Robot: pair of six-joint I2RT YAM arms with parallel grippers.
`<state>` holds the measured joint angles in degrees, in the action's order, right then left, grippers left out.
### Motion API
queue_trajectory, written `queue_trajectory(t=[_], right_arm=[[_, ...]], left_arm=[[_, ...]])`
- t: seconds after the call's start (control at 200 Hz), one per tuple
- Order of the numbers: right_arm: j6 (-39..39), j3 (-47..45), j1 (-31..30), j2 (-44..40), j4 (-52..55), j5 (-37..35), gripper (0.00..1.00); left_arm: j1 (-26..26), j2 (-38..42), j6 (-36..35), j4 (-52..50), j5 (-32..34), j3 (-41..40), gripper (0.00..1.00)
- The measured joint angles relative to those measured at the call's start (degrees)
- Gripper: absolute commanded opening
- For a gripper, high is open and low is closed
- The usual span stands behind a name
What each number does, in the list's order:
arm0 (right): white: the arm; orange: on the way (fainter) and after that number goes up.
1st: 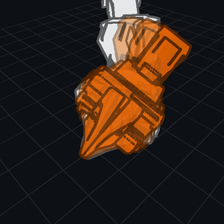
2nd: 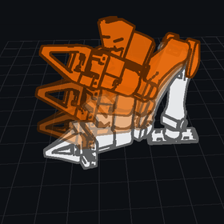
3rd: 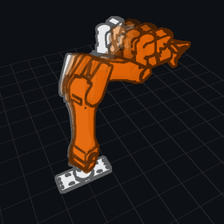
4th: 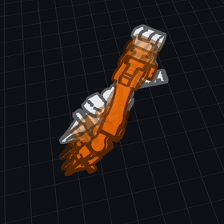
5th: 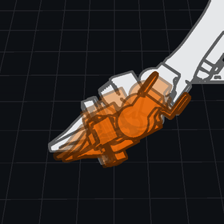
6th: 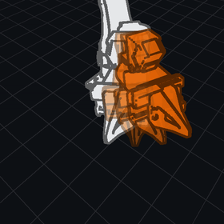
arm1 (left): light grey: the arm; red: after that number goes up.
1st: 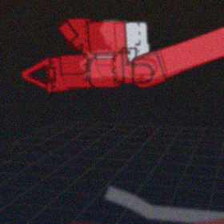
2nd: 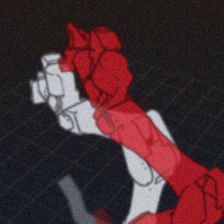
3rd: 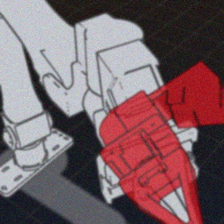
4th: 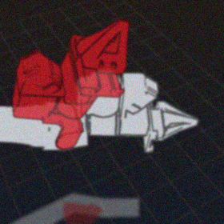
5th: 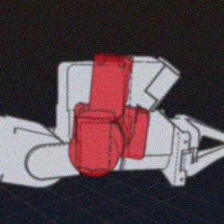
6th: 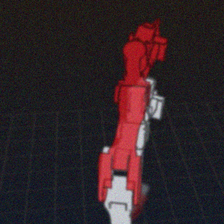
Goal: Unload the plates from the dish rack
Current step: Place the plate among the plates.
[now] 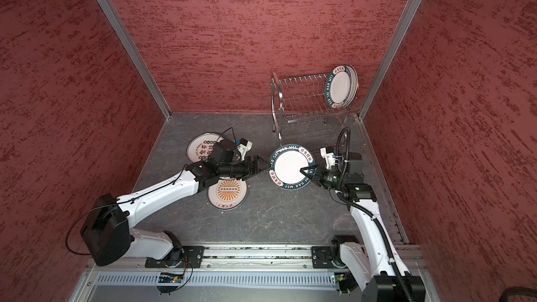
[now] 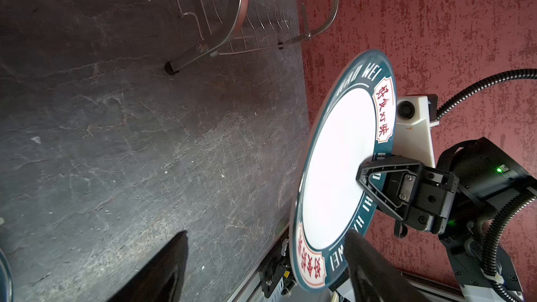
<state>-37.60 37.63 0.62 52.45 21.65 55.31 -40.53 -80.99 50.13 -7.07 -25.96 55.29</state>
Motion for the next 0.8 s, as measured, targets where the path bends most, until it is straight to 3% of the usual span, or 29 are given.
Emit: queue_trajectory(t=[0.205,0.581,0.802], right_arm=[[-1.70,-0.96,-0.24,1.33,-2.86,1.66,0.05],[-4.42,-2.93,-0.74,2.32,-8.20,2.78,0.08],[-4.70,-3.30,-0.94,2.43,-10.34,3.41,0.10]], left_arm=[[-1.57,-2.38,0.72,1.25,-1.42,1.51,0.70],[-1.92,-3.41,1.55,3.72,-4.17,3.10,0.36],[-1.90,-3.69,1.73,3.15,-4.04,3.10,0.22]])
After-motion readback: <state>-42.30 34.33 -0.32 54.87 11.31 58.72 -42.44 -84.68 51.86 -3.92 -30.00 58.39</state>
